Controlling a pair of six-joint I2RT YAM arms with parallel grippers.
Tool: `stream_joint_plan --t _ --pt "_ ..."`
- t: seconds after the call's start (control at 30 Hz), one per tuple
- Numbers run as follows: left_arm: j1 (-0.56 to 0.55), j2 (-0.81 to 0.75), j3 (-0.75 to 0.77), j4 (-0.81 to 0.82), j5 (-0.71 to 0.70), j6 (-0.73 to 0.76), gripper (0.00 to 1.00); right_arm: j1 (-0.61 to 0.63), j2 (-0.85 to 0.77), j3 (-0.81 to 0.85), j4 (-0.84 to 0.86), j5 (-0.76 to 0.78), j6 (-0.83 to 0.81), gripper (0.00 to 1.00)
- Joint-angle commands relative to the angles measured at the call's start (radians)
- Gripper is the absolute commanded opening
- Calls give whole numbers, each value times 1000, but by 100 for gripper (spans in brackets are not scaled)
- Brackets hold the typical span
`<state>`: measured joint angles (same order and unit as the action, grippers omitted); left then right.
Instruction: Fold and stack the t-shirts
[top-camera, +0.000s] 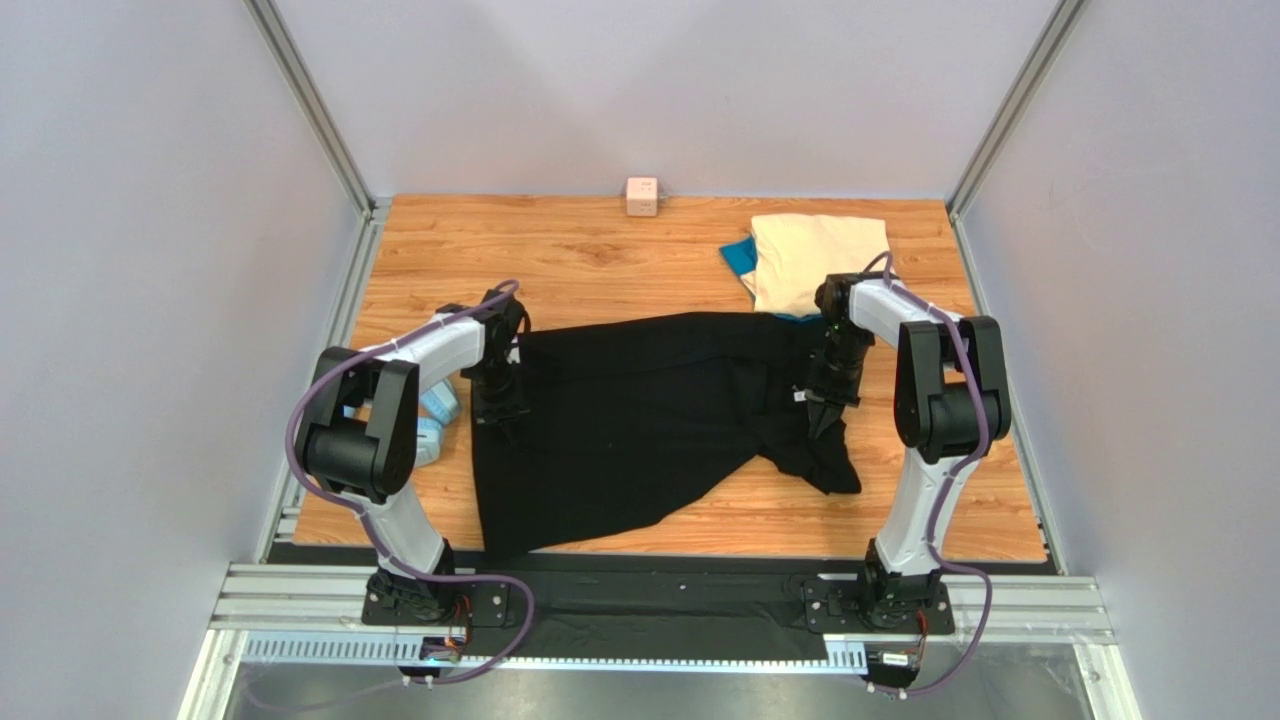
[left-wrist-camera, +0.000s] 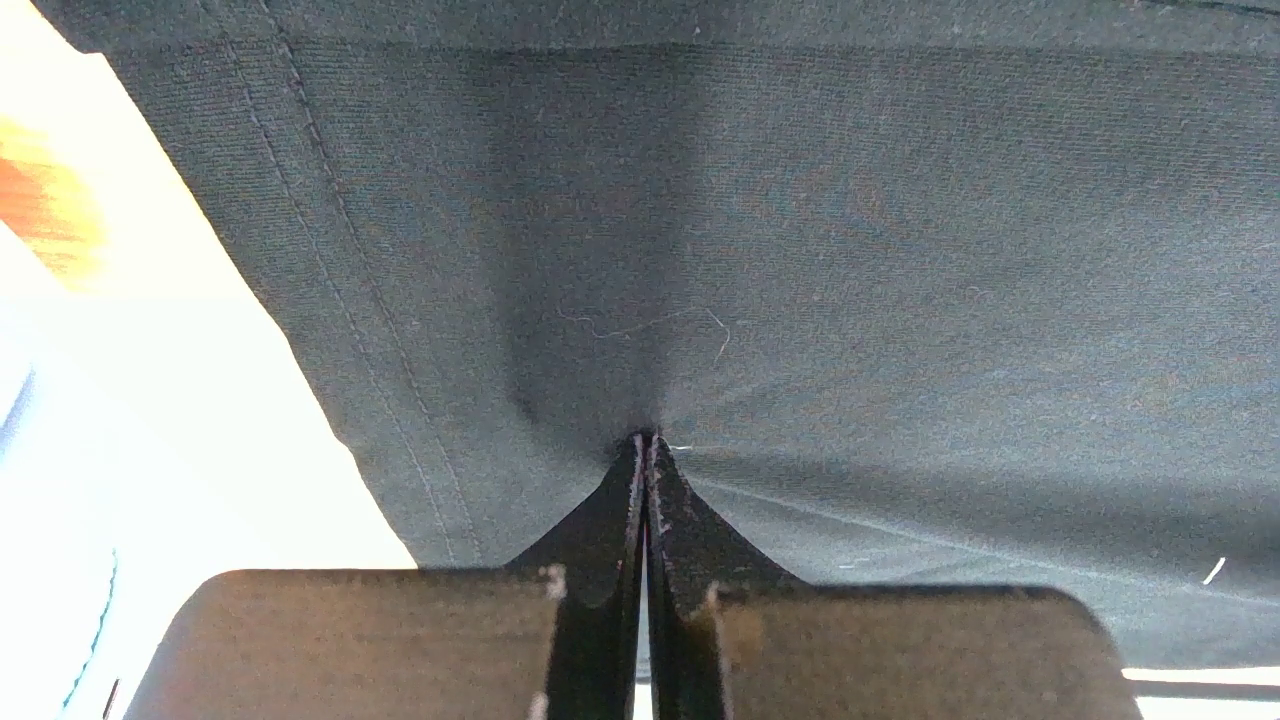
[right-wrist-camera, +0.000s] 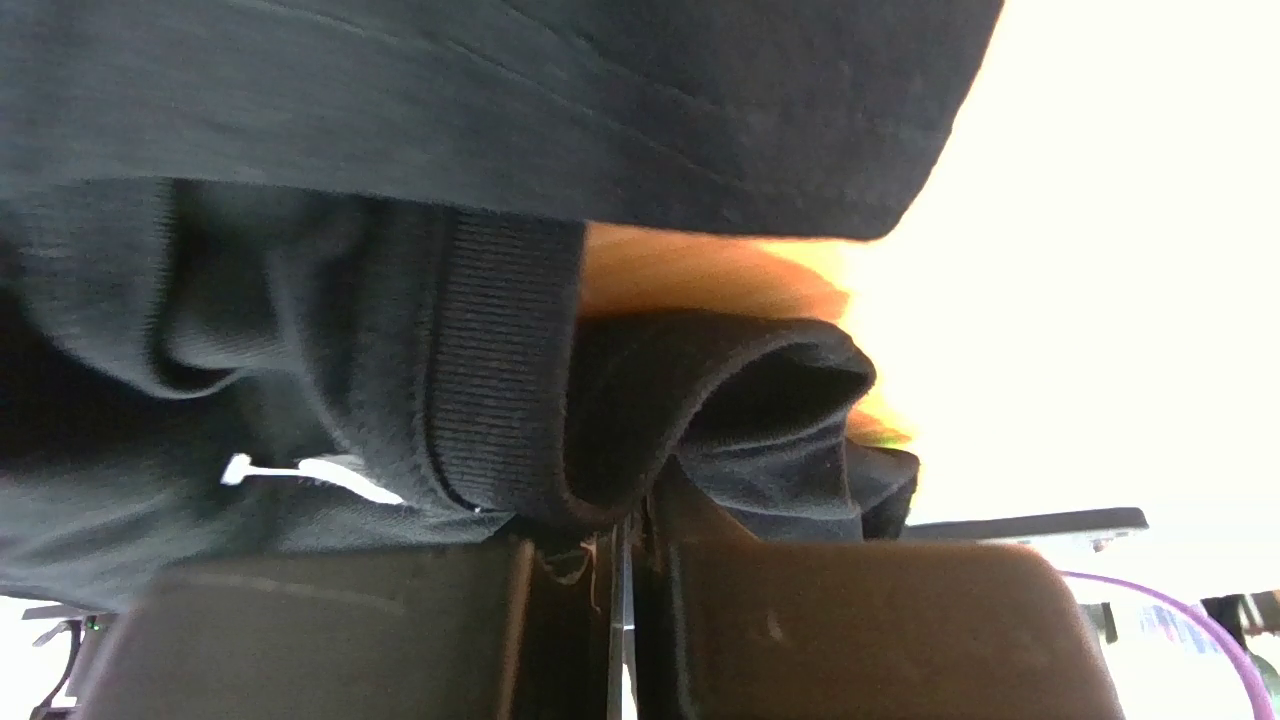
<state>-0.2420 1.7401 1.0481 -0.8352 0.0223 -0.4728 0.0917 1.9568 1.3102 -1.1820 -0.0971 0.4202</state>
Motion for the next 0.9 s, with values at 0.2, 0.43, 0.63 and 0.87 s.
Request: stream_joint_plan --t 0.2,0.43,0.63,0.87 --pt "-3 -14 -34 10 -79 -23 0 10 -9 14 25 17 -37 0" --pt "-3 -56 -94 4 -93 -32 0 -62 -25 -2 21 56 -49 0" --pt "-3 -111 -137 -21 -142 -12 0 -131 -22 53 16 80 -51 0" --pt "-3 -139 -143 -41 -160 -12 0 -161 13 156 -14 92 -54 0"
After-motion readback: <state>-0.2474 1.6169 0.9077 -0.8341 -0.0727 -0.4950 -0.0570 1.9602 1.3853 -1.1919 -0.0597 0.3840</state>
